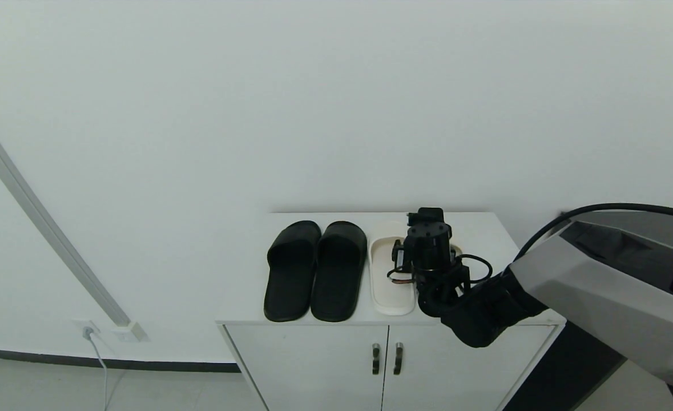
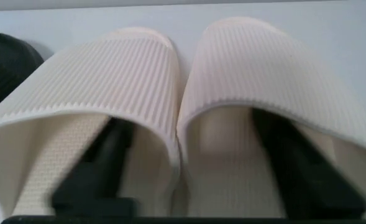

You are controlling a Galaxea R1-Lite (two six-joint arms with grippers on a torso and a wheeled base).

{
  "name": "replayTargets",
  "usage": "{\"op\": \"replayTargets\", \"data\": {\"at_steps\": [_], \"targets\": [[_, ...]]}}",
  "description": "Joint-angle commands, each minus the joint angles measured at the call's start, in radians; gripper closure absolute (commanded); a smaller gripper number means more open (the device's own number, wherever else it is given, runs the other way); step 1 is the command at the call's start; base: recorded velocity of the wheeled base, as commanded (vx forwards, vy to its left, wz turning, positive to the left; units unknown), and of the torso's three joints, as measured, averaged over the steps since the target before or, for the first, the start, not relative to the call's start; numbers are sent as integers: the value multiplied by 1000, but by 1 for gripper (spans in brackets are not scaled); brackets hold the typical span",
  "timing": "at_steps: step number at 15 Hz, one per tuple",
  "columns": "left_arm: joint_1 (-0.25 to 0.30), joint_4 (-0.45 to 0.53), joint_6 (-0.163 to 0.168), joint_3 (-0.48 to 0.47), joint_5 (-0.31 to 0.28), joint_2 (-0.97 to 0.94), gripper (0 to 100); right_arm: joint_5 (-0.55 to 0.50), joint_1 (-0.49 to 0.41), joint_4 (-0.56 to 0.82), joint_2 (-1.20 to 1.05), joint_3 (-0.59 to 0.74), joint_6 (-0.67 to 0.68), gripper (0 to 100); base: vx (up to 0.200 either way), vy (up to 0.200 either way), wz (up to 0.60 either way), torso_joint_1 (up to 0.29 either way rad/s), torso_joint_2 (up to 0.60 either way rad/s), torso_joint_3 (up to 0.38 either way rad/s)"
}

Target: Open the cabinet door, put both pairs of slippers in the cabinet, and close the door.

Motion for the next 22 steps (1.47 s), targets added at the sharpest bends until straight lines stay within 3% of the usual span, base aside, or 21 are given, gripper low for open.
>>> {"op": "replayTargets", "data": {"at_steps": [1, 7, 11, 16, 18, 22], "targets": [[0, 0, 0, 0, 1, 1, 100, 1, -2, 7, 11, -26, 0, 100, 0, 0, 0, 0, 0, 0], [0, 0, 0, 0, 1, 1, 100, -9, 15, 7, -34, -3, -31, 100, 0, 0, 0, 0, 0, 0], [0, 0, 0, 0, 1, 1, 100, 21, 38, 7, -204, 157, -57, 100, 0, 0, 0, 0, 0, 0], [0, 0, 1, 0, 2, 1, 100, 268, 55, -5, -460, 473, -72, 100, 0, 0, 0, 0, 0, 0], [0, -2, 3, 0, 2, 1, 100, 452, 46, -71, -572, 597, -135, 100, 0, 0, 0, 0, 0, 0], [0, -2, 3, 2, 2, 1, 100, 695, 47, -76, -709, 724, -178, 100, 0, 0, 0, 0, 0, 0]]}}
